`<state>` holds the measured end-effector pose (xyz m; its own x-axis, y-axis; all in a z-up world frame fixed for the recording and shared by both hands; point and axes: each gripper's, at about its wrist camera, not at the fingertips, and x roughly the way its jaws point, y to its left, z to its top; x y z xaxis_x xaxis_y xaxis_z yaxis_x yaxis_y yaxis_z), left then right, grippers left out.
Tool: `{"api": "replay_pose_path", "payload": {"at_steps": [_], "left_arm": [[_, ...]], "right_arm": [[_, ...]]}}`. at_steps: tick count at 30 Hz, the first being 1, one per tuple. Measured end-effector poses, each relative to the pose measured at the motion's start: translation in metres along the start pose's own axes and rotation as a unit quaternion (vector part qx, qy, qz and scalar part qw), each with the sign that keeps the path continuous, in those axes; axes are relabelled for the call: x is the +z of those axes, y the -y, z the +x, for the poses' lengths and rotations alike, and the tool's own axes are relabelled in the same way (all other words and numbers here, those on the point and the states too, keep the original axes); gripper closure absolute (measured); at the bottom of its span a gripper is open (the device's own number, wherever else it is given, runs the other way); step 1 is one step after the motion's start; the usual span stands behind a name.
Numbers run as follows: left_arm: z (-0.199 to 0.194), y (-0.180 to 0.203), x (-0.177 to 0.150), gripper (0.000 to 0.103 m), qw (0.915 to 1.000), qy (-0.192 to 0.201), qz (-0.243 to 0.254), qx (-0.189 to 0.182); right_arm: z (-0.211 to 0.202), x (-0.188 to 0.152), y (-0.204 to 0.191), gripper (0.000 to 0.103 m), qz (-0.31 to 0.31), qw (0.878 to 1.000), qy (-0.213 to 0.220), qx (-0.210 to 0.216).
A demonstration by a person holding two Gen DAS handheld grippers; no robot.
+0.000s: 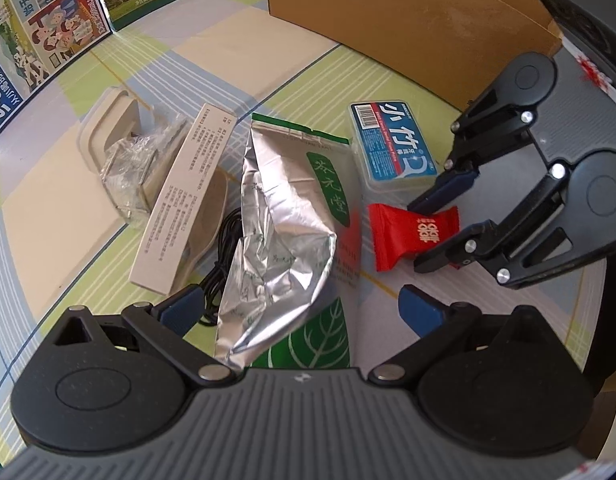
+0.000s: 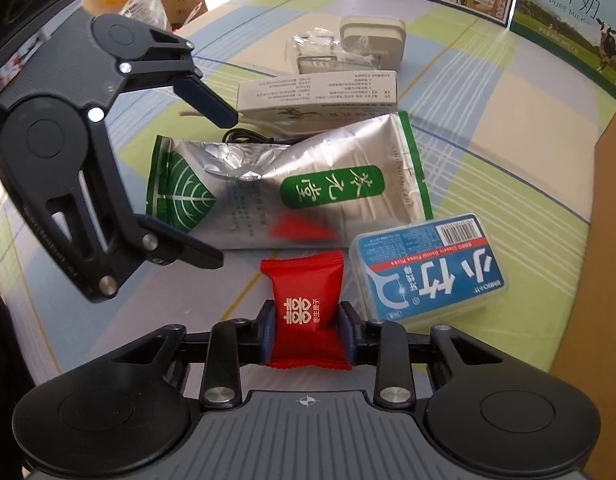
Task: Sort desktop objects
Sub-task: 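Grasp the red candy packet with the right tool while the left tool grasps the silver tea bag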
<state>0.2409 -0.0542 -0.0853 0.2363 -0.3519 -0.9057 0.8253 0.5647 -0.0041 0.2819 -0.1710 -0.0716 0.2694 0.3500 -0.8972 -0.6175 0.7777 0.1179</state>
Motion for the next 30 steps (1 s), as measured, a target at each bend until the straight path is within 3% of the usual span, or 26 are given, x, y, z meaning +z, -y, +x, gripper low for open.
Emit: {"api": "replay_pose_path", "payload": {"at_steps": [8, 18, 23, 25, 30], "left_arm": [[0.004, -0.006, 0.007, 0.002, 0.9997, 0.012, 0.006, -0.023], [0.023, -0.003, 0.015, 0.009, 0.9989, -0.013, 0.036, -0.025], [0.021, 0.006, 0.01, 0.02, 0.9978, -0.019, 0.063, -0.003], [0.021, 0.009, 0.006, 0.03, 0.9972, -0.026, 0.07, -0.006], [0.014, 0.016, -0.009, 0.037, 0.9968, -0.029, 0.073, -0.016]], "right_arm": [[-0.005, -0.006, 0.004, 0.077, 0.018, 1.0, -0.005, 0.007], [-0.006, -0.008, 0.008, 0.077, 0.019, 1.0, -0.011, 0.01], [-0.007, -0.011, 0.009, 0.077, 0.017, 1.0, -0.012, 0.008], [-0.007, -0.012, 0.007, 0.077, 0.015, 1.0, -0.013, 0.007], [-0.009, -0.017, 0.004, 0.077, 0.012, 1.0, -0.019, 0.007]]}}
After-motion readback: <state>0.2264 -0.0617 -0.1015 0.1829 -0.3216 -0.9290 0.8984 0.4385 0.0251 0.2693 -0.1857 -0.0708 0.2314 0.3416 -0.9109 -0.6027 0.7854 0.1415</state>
